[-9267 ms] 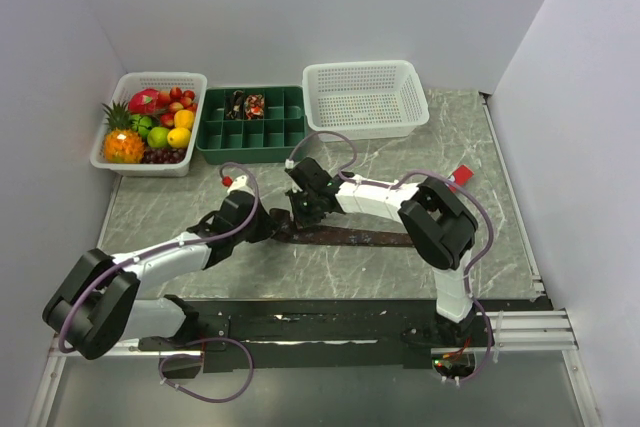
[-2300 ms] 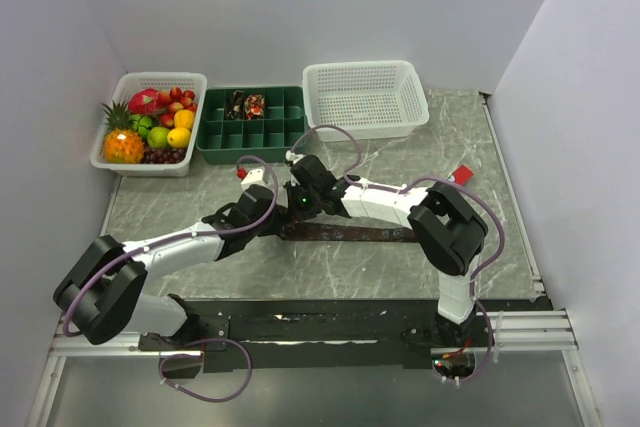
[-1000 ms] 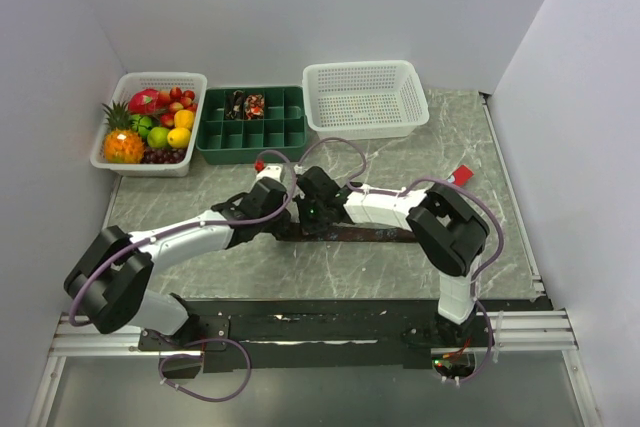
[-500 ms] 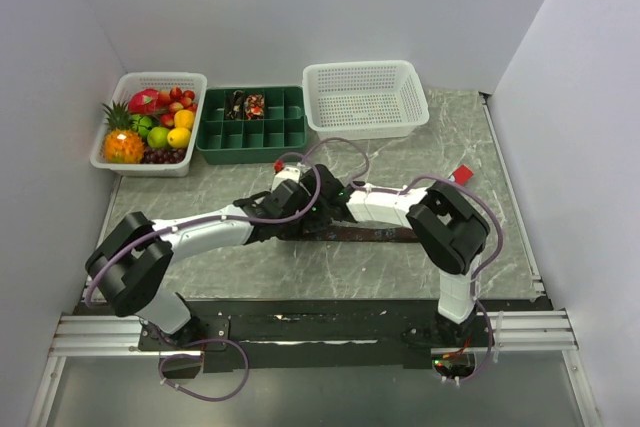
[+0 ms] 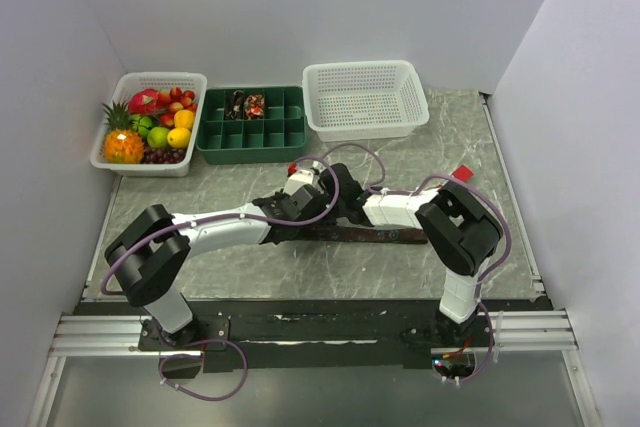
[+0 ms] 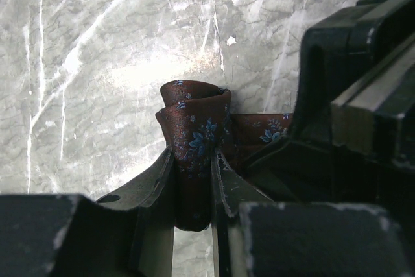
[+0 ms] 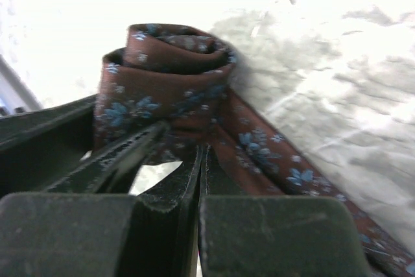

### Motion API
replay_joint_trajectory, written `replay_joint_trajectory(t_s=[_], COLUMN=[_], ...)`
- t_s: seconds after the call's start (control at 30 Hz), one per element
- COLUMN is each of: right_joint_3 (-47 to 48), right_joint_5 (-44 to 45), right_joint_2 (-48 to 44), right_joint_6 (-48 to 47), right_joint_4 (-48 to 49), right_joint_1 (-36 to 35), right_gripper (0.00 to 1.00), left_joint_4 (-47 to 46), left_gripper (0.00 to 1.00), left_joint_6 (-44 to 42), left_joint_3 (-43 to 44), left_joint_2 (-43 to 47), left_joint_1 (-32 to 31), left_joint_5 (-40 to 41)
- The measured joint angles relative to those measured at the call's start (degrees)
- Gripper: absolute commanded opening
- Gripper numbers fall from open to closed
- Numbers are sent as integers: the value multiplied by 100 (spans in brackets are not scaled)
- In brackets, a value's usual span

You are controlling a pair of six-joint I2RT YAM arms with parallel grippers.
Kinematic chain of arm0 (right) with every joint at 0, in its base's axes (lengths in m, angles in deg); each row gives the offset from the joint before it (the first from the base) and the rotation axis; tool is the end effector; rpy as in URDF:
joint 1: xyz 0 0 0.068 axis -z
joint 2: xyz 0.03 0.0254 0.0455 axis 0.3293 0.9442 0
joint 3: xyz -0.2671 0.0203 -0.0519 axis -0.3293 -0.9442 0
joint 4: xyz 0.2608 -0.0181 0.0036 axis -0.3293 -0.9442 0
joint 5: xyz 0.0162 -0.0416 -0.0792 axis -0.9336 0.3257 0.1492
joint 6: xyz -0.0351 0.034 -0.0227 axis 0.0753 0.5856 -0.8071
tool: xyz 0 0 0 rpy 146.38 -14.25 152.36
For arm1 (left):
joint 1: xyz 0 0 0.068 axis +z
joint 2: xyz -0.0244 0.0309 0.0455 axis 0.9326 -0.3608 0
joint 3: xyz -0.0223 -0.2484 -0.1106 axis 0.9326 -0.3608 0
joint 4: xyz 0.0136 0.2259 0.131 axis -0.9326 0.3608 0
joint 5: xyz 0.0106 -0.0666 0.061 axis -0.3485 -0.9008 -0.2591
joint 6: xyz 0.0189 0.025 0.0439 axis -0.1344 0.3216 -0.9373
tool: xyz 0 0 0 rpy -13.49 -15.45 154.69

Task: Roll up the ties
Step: Roll the tie at the center of the board.

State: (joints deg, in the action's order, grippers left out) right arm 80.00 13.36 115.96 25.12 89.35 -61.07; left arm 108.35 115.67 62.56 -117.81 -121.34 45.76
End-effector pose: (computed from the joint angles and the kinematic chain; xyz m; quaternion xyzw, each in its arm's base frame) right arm 0.2656 0.2555 0.1479 -0.1256 0.9018 0.3705 0.1835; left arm 0.2091 -0.2416 0.1856 0.0794 0.9254 0.0152 0.3703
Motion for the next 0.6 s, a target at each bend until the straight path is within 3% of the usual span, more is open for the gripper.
replay_joint_trajectory(t_s=[0.2,0.6], right_joint_3=[-31,-120], right_joint_5=[-160,-153], right_joint_2=[39,146], right_joint_6=[240,490], right_joint_4=[369,619], right_joint_1=[0,13], right_gripper=[0,0], left_joint_4=[4,-326], left_gripper=[14,44], left_joint_6=[76,181], left_joint_3=[0,-284], left_joint_2=[-22,214], left_joint_1=[-66,-98], left_joint_5=[111,-98])
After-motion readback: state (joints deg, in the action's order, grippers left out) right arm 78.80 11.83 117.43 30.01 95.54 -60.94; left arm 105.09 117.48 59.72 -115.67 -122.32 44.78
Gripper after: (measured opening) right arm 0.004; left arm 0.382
